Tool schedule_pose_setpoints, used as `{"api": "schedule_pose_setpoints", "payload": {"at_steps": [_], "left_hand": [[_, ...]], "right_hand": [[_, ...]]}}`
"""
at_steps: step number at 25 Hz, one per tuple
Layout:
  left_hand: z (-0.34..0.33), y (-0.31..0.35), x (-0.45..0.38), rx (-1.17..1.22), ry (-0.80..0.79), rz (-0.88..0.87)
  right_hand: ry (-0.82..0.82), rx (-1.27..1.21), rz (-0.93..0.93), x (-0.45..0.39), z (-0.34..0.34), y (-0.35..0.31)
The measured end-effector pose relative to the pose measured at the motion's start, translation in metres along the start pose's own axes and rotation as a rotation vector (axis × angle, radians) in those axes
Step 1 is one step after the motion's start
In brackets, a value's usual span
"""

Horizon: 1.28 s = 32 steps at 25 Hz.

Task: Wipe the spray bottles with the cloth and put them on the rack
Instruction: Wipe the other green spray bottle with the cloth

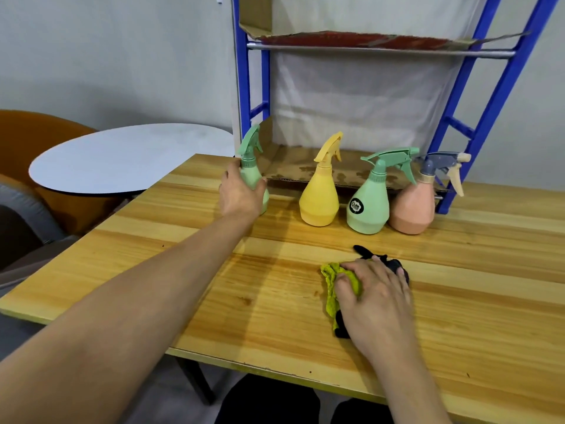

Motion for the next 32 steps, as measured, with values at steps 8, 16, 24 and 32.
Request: {"api": "schedule_pose_setpoints", "payload": {"at_steps": [8,16,24,32], "left_hand": [[0.033,-0.013,0.045,0.133,-0.160,-0.124],[0.061,-0.012,0.123,0.204,-0.272,-0.272],[0.062,0.001,0.173,0.258,-0.349,-0.323],[0.064,-0.004,0.178,0.221,-0.488,-0.403]], "right_hand": [[0.014,0.023,-0.002,0.002,-0.001,-0.003],[-0.029,0.091,0.008,0.010,0.003,-0.003],[0.056,0.189,0.103,0.047,0.011,-0.004],[0.407,-0.696,-0.132,0.019,0.042,0.000]]}}
Point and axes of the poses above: each hand's wrist, its own x-axis away from the middle knuckle, its own z-axis out of the back of the hand, y = z × x, the point moved 3 cm from there along -x, towards the middle knuckle, and after that the axes turned 15 degrees about -x, right-handed, at the moved point
